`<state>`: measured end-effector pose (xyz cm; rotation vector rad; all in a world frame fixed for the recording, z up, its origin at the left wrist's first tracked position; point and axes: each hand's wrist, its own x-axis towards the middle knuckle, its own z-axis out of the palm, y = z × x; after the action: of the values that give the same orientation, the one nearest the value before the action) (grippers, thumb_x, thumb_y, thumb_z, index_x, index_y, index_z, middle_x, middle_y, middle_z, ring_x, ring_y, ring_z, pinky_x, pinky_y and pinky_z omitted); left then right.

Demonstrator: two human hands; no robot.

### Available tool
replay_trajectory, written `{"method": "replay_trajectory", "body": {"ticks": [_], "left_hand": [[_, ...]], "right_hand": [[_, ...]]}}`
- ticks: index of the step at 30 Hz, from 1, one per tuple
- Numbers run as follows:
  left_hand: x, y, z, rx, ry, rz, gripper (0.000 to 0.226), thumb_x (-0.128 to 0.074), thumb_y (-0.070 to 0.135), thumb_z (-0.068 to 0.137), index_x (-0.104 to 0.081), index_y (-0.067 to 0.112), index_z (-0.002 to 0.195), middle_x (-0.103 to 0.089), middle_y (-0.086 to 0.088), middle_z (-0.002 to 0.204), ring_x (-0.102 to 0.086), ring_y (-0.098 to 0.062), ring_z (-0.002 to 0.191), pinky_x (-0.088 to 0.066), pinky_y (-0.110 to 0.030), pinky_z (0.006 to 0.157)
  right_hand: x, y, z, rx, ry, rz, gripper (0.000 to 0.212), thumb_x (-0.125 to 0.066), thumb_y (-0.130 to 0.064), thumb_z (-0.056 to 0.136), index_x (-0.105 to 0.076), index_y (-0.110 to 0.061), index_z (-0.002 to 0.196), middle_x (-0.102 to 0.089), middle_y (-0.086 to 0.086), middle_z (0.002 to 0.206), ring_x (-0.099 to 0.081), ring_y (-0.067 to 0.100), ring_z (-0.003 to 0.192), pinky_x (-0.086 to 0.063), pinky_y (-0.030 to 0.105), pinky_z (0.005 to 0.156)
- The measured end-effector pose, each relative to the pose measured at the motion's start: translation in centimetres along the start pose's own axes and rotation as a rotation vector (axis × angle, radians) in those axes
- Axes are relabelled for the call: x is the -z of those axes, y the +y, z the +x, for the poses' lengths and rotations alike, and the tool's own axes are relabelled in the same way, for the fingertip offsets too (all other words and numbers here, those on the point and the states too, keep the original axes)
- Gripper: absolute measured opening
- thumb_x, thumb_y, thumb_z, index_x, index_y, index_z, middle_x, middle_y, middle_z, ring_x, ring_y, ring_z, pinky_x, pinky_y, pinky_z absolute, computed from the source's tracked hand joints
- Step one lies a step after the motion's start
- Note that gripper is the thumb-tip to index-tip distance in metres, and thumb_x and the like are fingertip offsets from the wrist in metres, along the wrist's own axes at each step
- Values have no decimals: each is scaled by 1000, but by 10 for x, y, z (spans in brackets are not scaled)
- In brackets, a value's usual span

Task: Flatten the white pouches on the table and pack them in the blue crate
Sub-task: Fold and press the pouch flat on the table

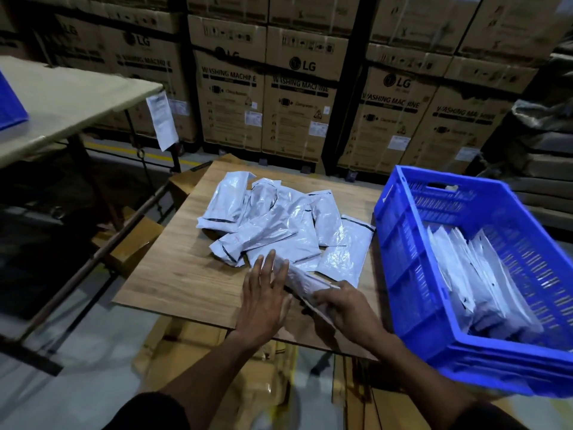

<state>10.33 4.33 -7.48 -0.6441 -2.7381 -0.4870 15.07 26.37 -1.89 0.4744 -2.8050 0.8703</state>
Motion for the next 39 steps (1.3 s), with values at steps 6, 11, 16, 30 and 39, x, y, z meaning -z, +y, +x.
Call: {"method": "replay_trajectory", "body": {"ticks": [6, 11, 16, 30, 39], "left_hand": [[-18, -9, -6, -147, -238, 38, 68, -32, 50, 102, -14, 23, 162, 7, -2, 171, -3, -30, 157, -28, -58, 116], [-37, 0, -14, -23, -500, 91, 84, -12, 68, 91, -17, 25, 162, 0, -4, 171, -13, -33, 154, -24, -63, 115], [-44, 3, -6, -124, -355, 136, 62, -30, 47, 100, -56, 11, 144, -40, -11, 159, -37, -29, 147, -42, -54, 110], [-67, -9, 7, -200, -387, 95, 67, -31, 52, 101, -37, 14, 156, -37, -6, 162, -31, -32, 150, -40, -50, 113], [-69, -11, 4, -221, -372, 71, 66, -33, 54, 103, -31, 19, 158, -30, -5, 164, -26, -32, 152, -33, -50, 117]], "right_hand": [[14, 21, 13, -314, -237, 339, 51, -52, 17, 68, -80, -18, 92, -77, -10, 98, -69, 4, 98, -49, 19, 84], [-14, 29, 12, -356, -82, -194, 35, -54, -18, 82, -73, -25, 110, -73, -3, 114, -64, 23, 110, -53, 38, 87], [-72, 19, -10, -167, -269, -370, 49, -43, -34, 93, -59, -12, 133, -59, 9, 140, -60, 29, 123, -54, 44, 92], [-76, 37, -15, -219, -298, -202, 80, 4, -66, 95, -9, -22, 159, -2, -12, 165, -3, 10, 153, -11, 40, 123], [-87, 44, -23, -229, -235, -444, 63, -7, -51, 104, -17, -23, 159, -19, -6, 165, -18, 16, 151, -24, 46, 119]]}}
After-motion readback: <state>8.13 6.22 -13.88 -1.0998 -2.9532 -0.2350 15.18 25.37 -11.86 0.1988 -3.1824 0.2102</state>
